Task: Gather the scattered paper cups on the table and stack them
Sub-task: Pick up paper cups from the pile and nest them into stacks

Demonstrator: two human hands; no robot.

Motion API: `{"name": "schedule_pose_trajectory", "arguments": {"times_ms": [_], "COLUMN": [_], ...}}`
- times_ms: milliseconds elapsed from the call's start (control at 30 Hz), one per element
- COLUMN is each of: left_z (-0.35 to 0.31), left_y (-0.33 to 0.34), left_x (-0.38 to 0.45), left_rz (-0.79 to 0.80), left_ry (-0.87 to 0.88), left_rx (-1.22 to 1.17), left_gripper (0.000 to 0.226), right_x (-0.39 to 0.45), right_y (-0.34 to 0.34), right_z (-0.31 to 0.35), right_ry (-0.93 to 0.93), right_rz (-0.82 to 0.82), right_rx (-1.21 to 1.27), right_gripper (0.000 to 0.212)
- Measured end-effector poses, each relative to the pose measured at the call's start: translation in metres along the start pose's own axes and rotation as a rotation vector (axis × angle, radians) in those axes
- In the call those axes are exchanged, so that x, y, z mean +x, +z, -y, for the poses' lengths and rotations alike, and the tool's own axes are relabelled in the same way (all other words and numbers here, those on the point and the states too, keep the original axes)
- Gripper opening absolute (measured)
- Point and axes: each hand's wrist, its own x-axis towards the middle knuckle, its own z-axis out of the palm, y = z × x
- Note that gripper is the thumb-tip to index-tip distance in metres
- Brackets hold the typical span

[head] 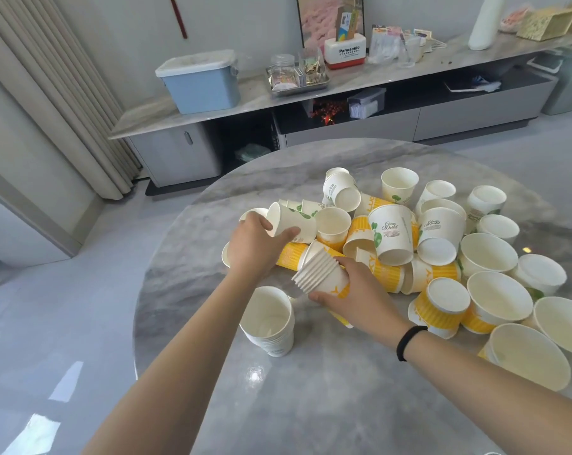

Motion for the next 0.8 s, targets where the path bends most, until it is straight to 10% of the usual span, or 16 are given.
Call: {"name": "schedule_pose_trajectory", "arguments": {"times_ms": [233, 467, 800], "left_z": [-0.010, 0.004, 0.025], "left_y": [-0.006, -0.072, -0.068], "left_x": [-0.008, -0.075, -0.115], "left_rz": [-0.042, -0.355, 0.116], "left_ry": [0.108, 0.682, 0.488], "left_rx": [-0.038, 0.372, 0.690], "left_gripper": [0.029, 0.020, 0.031], "right_x": [-0.009, -0.034, -0.054], "right_y": [-0.003, -0.019, -0.012], "right_z": [0.000, -0.001, 0.022], "right_ry": [-0.018, -0.009, -0.075], "right_rz": [-0.051, -0.115, -0.094], "right_rx": [0.040, 0.110, 0.087], "right_gripper": [0.075, 0.073, 0.069]}}
